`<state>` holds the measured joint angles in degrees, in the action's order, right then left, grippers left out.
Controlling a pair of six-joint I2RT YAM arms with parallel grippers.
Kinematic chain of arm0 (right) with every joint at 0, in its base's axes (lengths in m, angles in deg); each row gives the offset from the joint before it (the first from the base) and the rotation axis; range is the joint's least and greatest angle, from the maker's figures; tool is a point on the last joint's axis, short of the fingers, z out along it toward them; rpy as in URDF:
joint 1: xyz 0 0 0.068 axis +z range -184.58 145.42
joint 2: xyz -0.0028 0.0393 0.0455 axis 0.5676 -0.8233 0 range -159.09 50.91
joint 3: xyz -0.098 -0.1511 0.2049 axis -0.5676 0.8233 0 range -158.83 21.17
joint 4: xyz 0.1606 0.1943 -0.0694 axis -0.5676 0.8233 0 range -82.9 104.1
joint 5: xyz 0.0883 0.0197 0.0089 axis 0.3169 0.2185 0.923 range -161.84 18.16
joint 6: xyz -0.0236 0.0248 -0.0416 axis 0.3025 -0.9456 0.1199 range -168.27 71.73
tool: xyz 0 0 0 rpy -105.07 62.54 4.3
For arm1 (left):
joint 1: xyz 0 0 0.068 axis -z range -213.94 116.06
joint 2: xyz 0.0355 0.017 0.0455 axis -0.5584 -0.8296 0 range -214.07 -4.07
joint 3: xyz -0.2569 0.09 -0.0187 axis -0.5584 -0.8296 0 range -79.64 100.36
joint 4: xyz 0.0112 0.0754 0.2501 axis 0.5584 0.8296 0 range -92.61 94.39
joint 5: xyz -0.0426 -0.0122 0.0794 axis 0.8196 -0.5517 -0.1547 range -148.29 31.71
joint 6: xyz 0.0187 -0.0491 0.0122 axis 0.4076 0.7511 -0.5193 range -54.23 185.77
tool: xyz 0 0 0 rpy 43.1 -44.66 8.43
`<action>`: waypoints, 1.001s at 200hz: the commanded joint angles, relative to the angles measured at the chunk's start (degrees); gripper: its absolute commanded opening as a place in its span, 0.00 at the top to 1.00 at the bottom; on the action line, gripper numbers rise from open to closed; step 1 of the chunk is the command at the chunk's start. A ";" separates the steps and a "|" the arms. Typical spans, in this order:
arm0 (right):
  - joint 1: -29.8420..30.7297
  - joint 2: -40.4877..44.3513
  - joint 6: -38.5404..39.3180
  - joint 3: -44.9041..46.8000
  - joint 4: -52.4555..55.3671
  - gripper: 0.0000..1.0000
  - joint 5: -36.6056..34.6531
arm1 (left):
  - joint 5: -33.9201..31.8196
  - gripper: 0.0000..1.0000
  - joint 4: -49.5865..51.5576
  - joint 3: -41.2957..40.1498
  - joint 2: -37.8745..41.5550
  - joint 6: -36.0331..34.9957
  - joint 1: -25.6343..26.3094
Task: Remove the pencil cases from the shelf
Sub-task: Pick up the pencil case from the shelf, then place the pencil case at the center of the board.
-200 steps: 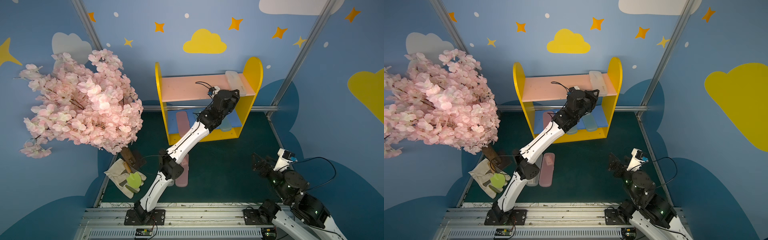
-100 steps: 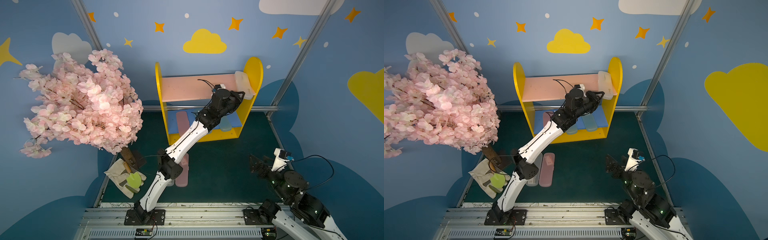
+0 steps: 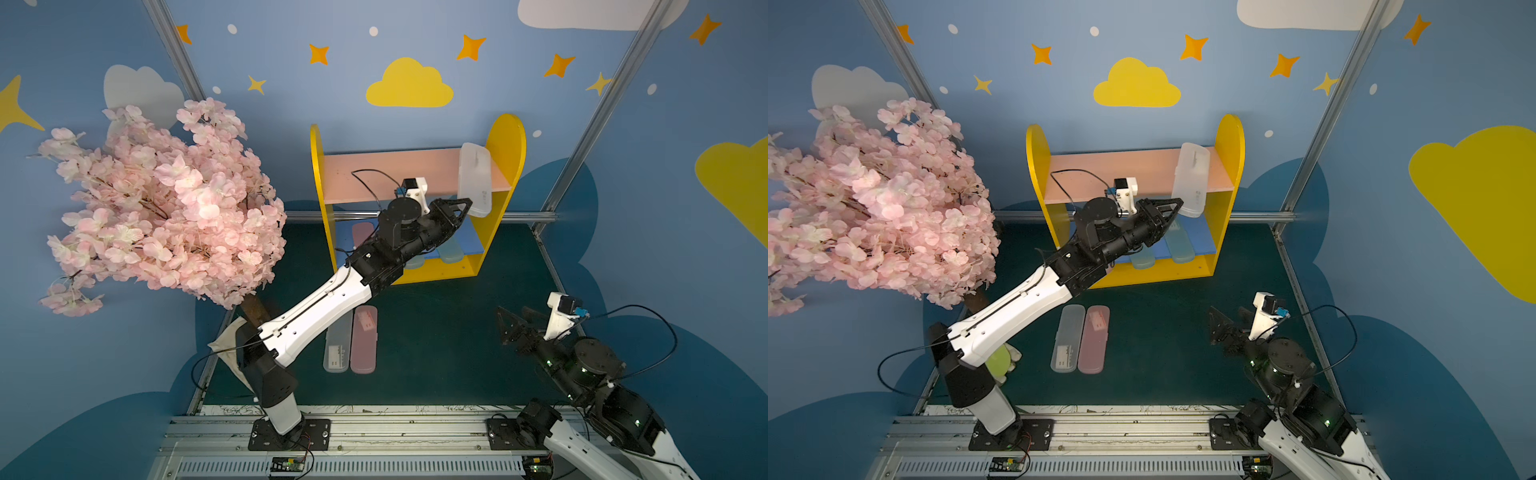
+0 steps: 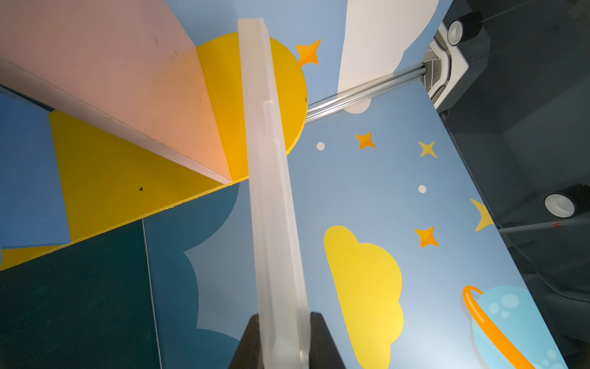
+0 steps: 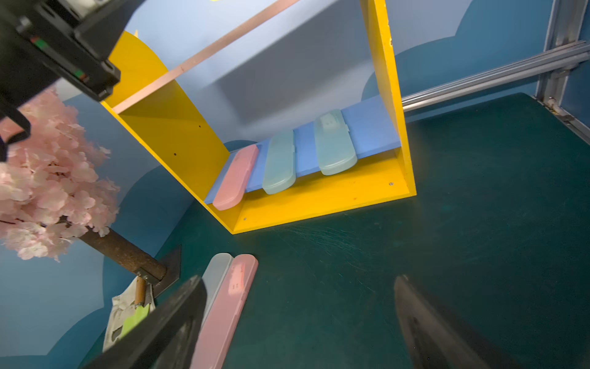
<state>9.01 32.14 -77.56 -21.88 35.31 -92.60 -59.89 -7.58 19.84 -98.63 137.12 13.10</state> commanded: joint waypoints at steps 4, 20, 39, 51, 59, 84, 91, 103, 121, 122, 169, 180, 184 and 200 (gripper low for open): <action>-0.19 -0.45 0.65 -1.74 -5.40 0.04 6.32 | -1.42 0.97 -9.31 -9.19 6.66 -0.89 -0.04; -0.19 -1.87 -1.47 -2.48 -7.07 0.03 10.44 | -0.56 0.97 -11.29 -15.88 11.17 -0.18 0.13; -0.22 -5.03 -3.61 -4.54 -8.44 0.03 16.18 | -0.24 0.97 -13.37 -23.83 16.77 0.28 0.13; -0.18 -7.15 -4.32 -5.90 -9.92 0.03 20.41 | -0.53 0.97 -13.73 -28.53 20.61 0.61 0.27; -0.27 -8.49 -5.28 -6.76 -10.81 0.03 22.45 | -0.88 0.97 -13.84 -31.54 23.07 0.71 0.48; -0.94 -12.61 -8.67 -9.07 -14.43 0.03 28.74 | -1.36 0.97 -14.20 -39.51 30.25 1.46 0.76; -1.45 -13.88 -9.94 -9.59 -15.54 0.03 30.49 | -1.38 0.97 -14.21 -41.49 32.10 1.54 0.85; -2.70 -16.58 -12.67 -10.73 -17.26 0.03 33.89 | -1.14 0.97 -13.97 -44.18 35.08 1.80 0.86; -5.43 -20.79 -17.45 -11.50 -22.00 0.05 40.27 | -0.90 0.97 -13.00 -47.44 38.96 2.73 0.93; -5.66 -21.01 -17.76 -11.52 -22.34 0.05 40.62 | -0.88 0.97 -13.02 -47.67 39.16 2.82 0.94; -10.19 -30.81 -30.23 -10.57 -38.18 0.10 50.32 | 1.12 0.97 -14.15 -53.21 45.70 3.49 1.42; -10.20 -32.74 -31.59 -10.91 -40.38 0.12 51.06 | 1.34 0.97 -14.63 -54.16 46.75 3.53 1.51; -10.15 -33.42 -32.09 -11.18 -40.58 0.13 51.07 | 1.42 0.97 -14.75 -54.49 47.05 3.61 1.44; -10.16 -35.73 -33.50 -12.22 -40.60 0.15 51.47 | 1.65 0.97 -14.67 -55.22 48.10 3.62 1.51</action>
<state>-1.02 -1.61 -105.96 -32.13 1.41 -45.12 -59.30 -19.03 -34.74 -52.47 140.90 14.46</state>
